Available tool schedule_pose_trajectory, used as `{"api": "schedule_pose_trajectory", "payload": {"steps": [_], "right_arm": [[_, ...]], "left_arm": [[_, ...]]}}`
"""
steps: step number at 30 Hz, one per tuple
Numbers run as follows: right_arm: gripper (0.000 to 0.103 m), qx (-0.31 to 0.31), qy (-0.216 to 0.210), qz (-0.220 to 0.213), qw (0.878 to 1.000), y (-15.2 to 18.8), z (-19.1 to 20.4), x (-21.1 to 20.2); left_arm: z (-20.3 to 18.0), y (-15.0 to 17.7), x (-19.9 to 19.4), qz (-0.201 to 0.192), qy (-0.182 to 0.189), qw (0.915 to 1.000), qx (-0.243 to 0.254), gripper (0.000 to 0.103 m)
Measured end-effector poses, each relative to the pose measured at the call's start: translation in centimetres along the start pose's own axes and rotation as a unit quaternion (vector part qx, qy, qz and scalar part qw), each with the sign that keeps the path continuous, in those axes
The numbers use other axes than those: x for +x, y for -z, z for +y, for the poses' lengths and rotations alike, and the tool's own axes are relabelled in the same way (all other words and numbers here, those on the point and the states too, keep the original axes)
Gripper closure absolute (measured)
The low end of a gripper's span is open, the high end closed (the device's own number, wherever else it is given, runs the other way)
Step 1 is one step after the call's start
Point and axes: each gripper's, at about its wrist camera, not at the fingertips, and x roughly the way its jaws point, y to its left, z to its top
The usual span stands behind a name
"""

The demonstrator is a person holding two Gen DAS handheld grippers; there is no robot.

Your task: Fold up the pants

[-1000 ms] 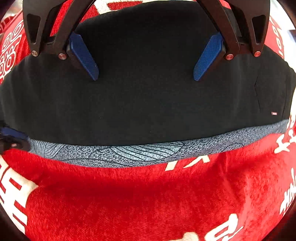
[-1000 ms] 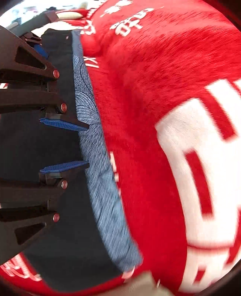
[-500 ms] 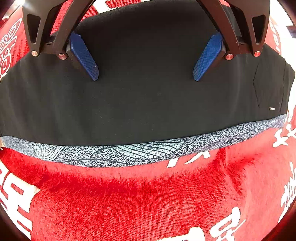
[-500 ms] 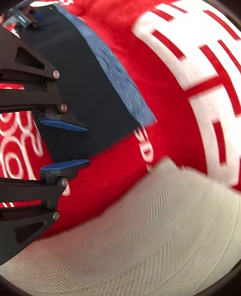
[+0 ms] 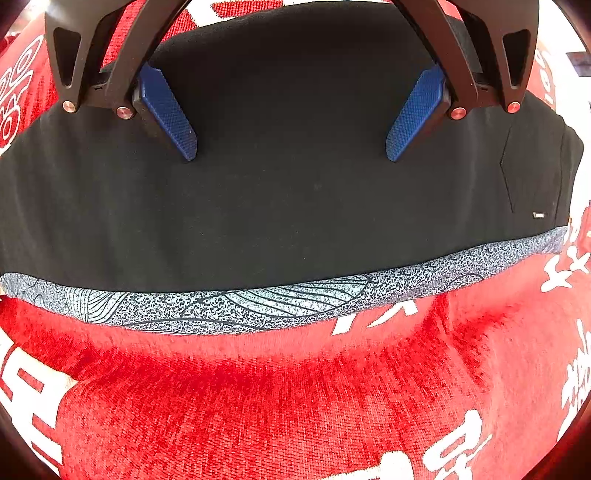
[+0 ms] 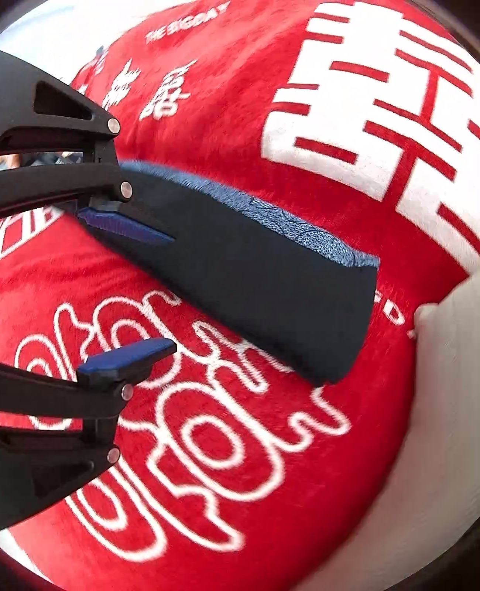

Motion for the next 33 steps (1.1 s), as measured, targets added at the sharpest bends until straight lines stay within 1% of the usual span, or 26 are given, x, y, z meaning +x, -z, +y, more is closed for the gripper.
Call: {"api": "schedule_pose_trajectory", "payload": {"steps": [2,3,4,6,7,11,14,19,21,23,24,25,26,27,29,31,32,33], "right_arm": [[0.046,0.036,-0.034,-0.008,0.999,0.0,-1.7,-0.5],[0.046,0.048,-0.046,-0.012,0.998,0.1,-1.7,-0.5],[0.046,0.059,-0.053,-0.015,0.997,0.2,-2.2,-0.6],[0.046,0.079,-0.065,-0.018,0.995,-1.0,-2.6,-0.7],[0.046,0.085,-0.073,-0.021,0.993,-1.1,-2.8,-0.8],[0.046,0.094,-0.094,-0.039,0.990,-1.5,-3.4,-0.7],[0.046,0.101,-0.107,-0.049,0.988,-2.0,-3.1,0.5],[0.044,0.095,-0.132,-0.064,0.985,-3.1,-2.4,1.3],[0.044,0.084,-0.138,-0.062,0.985,-3.7,-1.9,1.7],[0.045,0.075,-0.133,-0.052,0.987,-4.3,-1.5,2.2],[0.051,0.073,-0.129,-0.046,0.988,-4.6,-1.3,2.4],[0.069,0.071,-0.120,-0.036,0.990,-4.9,-1.1,2.7],[0.081,0.070,-0.109,-0.026,0.991,-5.1,-1.0,3.0],[0.087,0.069,-0.097,-0.016,0.993,-5.3,-1.0,3.2],[0.087,0.062,-0.087,-0.013,0.994,-5.4,-0.7,3.0],[0.088,0.041,-0.075,-0.015,0.996,-5.4,0.1,2.7],[0.088,0.034,-0.071,-0.016,0.997,-5.4,0.4,2.6],[0.088,0.024,-0.070,-0.017,0.997,-5.4,0.9,2.4]], "left_arm": [[-0.3,-0.2,-0.2,0.001,-0.002,1.0000,0.002,0.000],[-0.5,-0.3,-0.3,0.001,-0.003,1.0000,0.003,0.000],[-0.7,-0.5,-0.4,0.001,-0.005,1.0000,0.004,0.000],[-1.1,-0.7,-0.6,0.000,-0.009,0.9999,0.008,0.000],[-1.3,-0.7,-0.6,-0.001,-0.010,0.9999,0.009,0.000],[-1.8,-0.9,-0.8,-0.003,-0.013,0.9998,0.012,0.000],[-2.1,-0.8,-0.8,-0.003,-0.015,0.9998,0.012,0.000],[-3.2,-1.7,-1.9,0.012,-0.027,0.9994,0.016,0.000],[-4.0,-2.2,-3.1,0.013,-0.003,0.9998,0.012,0.000],[-5.3,-2.7,-4.6,0.003,0.022,0.9997,0.013,0.000],[-6.2,-2.9,-5.4,-0.005,0.032,0.9993,0.017,0.000],[-7.2,-3.1,-5.9,-0.013,0.041,0.9989,0.022,0.000],[-8.1,-3.2,-6.3,-0.016,0.050,0.9984,0.024,0.000],[-9.3,-3.5,-6.4,-0.017,0.065,0.9974,0.025,0.000],[-10.7,-3.5,-6.2,-0.017,0.076,0.9966,0.025,0.000],[-12.7,-3.5,-5.4,-0.022,0.077,0.9963,0.031,0.000],[-13.5,-3.0,-4.8,-0.023,0.073,0.9963,0.038,0.000],[-14.1,-2.8,-3.4,-0.011,0.062,0.9967,0.051,0.000]]}}
